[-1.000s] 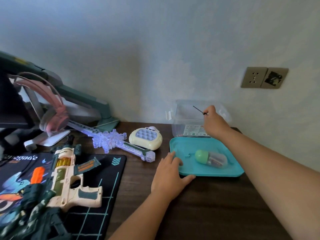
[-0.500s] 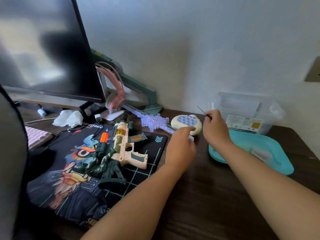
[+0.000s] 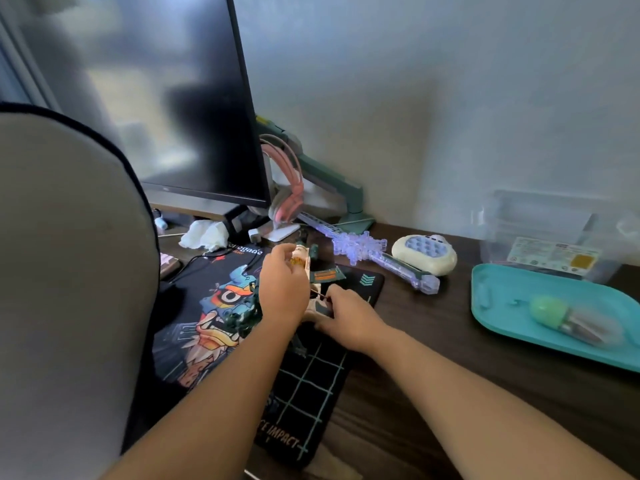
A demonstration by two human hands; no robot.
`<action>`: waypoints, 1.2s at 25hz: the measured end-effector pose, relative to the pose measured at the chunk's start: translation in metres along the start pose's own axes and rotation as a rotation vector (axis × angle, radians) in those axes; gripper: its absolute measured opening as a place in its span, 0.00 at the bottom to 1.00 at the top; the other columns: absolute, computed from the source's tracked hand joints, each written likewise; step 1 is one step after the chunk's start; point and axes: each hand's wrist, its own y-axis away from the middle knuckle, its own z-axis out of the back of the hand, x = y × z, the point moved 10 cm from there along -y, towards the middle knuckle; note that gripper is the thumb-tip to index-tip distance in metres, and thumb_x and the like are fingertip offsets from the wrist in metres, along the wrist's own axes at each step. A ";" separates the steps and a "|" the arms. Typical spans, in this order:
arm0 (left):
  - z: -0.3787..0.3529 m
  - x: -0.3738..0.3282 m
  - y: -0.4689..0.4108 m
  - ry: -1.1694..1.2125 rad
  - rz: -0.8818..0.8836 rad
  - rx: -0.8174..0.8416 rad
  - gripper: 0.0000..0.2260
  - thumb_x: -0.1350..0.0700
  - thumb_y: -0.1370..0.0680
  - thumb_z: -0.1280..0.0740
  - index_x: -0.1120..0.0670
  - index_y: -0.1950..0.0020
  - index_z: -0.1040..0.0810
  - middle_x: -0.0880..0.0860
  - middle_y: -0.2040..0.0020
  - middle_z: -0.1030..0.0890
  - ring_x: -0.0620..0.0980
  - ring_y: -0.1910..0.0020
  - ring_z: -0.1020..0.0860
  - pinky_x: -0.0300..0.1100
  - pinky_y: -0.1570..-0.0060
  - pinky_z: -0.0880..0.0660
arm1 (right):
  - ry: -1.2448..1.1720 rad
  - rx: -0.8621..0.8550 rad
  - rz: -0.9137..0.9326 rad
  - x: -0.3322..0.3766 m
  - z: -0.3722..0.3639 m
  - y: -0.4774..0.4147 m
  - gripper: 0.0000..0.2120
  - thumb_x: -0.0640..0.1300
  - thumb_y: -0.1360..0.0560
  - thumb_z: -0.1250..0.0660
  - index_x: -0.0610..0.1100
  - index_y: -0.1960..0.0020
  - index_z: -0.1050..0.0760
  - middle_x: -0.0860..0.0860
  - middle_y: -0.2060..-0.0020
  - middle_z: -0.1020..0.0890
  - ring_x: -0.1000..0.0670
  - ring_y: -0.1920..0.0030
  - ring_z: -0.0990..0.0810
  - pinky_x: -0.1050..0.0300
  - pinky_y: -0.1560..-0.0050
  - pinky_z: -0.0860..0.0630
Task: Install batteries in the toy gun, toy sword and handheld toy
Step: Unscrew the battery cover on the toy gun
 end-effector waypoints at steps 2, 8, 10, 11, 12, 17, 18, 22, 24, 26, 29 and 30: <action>-0.004 -0.010 0.001 0.082 0.014 -0.006 0.14 0.60 0.20 0.40 0.53 0.35 0.26 0.52 0.39 0.22 0.47 0.47 0.24 0.44 0.50 0.29 | -0.101 -0.106 -0.004 -0.002 0.012 0.008 0.17 0.52 0.28 0.30 0.44 0.55 0.36 0.48 0.59 0.25 0.46 0.59 0.28 0.53 0.63 0.37; -0.027 -0.066 0.008 0.338 -0.027 0.031 0.16 0.64 0.22 0.39 0.52 0.35 0.26 0.50 0.40 0.22 0.46 0.47 0.22 0.47 0.50 0.22 | -0.217 -0.210 0.032 -0.025 0.049 0.045 0.16 0.41 0.29 0.30 0.55 0.59 0.37 0.51 0.53 0.23 0.50 0.52 0.26 0.57 0.55 0.30; -0.042 -0.091 0.015 0.394 -0.060 0.077 0.16 0.64 0.22 0.39 0.52 0.36 0.26 0.50 0.40 0.22 0.46 0.46 0.22 0.46 0.51 0.22 | -0.216 -0.314 0.052 -0.031 0.067 0.056 0.13 0.40 0.28 0.30 0.54 0.53 0.33 0.51 0.51 0.24 0.52 0.49 0.26 0.59 0.51 0.29; -0.050 -0.104 0.020 0.417 -0.090 0.106 0.16 0.63 0.22 0.39 0.51 0.37 0.26 0.49 0.41 0.22 0.46 0.46 0.21 0.46 0.49 0.22 | -0.220 -0.386 0.040 -0.038 0.078 0.059 0.11 0.40 0.27 0.31 0.51 0.50 0.30 0.51 0.50 0.24 0.52 0.49 0.26 0.59 0.50 0.29; -0.060 -0.115 0.027 0.452 -0.114 0.150 0.15 0.63 0.22 0.38 0.50 0.37 0.27 0.48 0.43 0.21 0.46 0.46 0.21 0.47 0.47 0.22 | -0.221 -0.464 0.009 -0.049 0.090 0.062 0.10 0.41 0.27 0.31 0.48 0.48 0.28 0.52 0.51 0.25 0.53 0.50 0.26 0.59 0.50 0.28; -0.115 -0.123 0.066 0.668 -0.053 0.429 0.05 0.58 0.20 0.35 0.53 0.47 0.21 0.51 0.54 0.15 0.49 0.52 0.17 0.47 0.48 0.20 | -0.184 -0.796 -0.139 -0.107 0.156 0.076 0.08 0.48 0.25 0.31 0.48 0.51 0.29 0.55 0.59 0.28 0.54 0.58 0.28 0.63 0.63 0.34; -0.128 -0.118 0.074 0.689 0.021 0.491 0.07 0.57 0.19 0.36 0.55 0.52 0.20 0.51 0.59 0.16 0.50 0.55 0.17 0.47 0.50 0.20 | -0.205 -0.838 -0.162 -0.119 0.163 0.078 0.09 0.48 0.25 0.30 0.47 0.48 0.28 0.53 0.57 0.27 0.52 0.57 0.27 0.63 0.63 0.33; -0.169 -0.110 0.102 0.540 0.134 0.650 0.19 0.53 0.17 0.40 0.56 0.67 0.22 0.56 0.64 0.17 0.55 0.60 0.19 0.52 0.51 0.20 | -0.270 -0.925 -0.185 -0.144 0.173 0.087 0.14 0.46 0.26 0.29 0.48 0.43 0.27 0.53 0.53 0.25 0.54 0.53 0.26 0.65 0.57 0.30; -0.175 -0.116 0.102 0.242 -0.050 0.623 0.25 0.45 0.17 0.42 0.57 0.68 0.24 0.54 0.66 0.18 0.53 0.63 0.20 0.52 0.53 0.22 | -0.282 -0.931 -0.165 -0.148 0.171 0.086 0.14 0.46 0.26 0.30 0.47 0.41 0.27 0.55 0.53 0.26 0.56 0.53 0.28 0.66 0.56 0.31; -0.184 -0.118 0.101 -0.016 -0.138 0.646 0.28 0.37 0.19 0.47 0.56 0.67 0.27 0.51 0.67 0.21 0.51 0.63 0.22 0.48 0.58 0.26 | -0.284 -0.951 -0.143 -0.151 0.171 0.084 0.17 0.45 0.26 0.30 0.45 0.39 0.27 0.56 0.52 0.28 0.57 0.51 0.30 0.67 0.52 0.32; -0.215 -0.109 0.113 -0.036 -0.026 0.866 0.28 0.34 0.20 0.51 0.53 0.53 0.23 0.52 0.55 0.19 0.52 0.53 0.21 0.46 0.54 0.24 | -0.239 -1.029 -0.107 -0.153 0.175 0.083 0.18 0.42 0.27 0.29 0.40 0.39 0.27 0.53 0.49 0.28 0.57 0.47 0.32 0.72 0.48 0.35; -0.227 -0.104 0.122 0.083 0.077 0.950 0.26 0.34 0.19 0.51 0.51 0.47 0.22 0.52 0.50 0.19 0.53 0.47 0.20 0.48 0.51 0.22 | -0.240 -1.058 -0.098 -0.154 0.176 0.083 0.18 0.41 0.26 0.29 0.39 0.39 0.27 0.52 0.48 0.27 0.57 0.47 0.32 0.73 0.47 0.35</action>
